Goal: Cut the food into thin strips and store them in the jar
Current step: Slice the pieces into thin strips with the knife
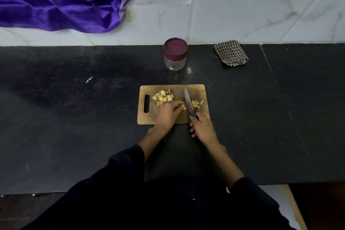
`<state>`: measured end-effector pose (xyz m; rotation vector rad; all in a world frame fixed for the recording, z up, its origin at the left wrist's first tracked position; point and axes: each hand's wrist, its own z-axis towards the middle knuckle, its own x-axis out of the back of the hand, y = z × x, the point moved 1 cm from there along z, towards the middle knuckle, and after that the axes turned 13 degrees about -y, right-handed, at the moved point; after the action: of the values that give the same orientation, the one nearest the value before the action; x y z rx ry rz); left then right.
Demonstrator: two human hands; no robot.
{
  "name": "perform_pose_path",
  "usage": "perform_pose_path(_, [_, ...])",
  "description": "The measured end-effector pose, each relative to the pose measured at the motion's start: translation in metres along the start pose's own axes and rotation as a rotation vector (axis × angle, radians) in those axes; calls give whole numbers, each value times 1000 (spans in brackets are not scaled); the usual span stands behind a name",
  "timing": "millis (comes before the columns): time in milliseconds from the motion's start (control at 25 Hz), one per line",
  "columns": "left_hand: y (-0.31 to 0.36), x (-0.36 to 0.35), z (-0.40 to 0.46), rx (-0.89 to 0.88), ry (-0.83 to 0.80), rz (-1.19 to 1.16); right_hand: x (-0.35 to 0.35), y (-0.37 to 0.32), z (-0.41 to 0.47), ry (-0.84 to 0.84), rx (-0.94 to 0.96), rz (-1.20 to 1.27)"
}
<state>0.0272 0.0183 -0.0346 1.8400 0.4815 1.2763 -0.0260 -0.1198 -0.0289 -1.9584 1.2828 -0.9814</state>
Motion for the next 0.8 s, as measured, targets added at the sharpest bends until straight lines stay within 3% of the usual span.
perform_pose_path(520, [-12, -11, 10, 84, 49, 140, 4, 10, -10, 35, -12, -26])
perform_pose_path(800, [-14, -14, 11, 100, 89, 115, 1, 1, -7, 41, -2, -386])
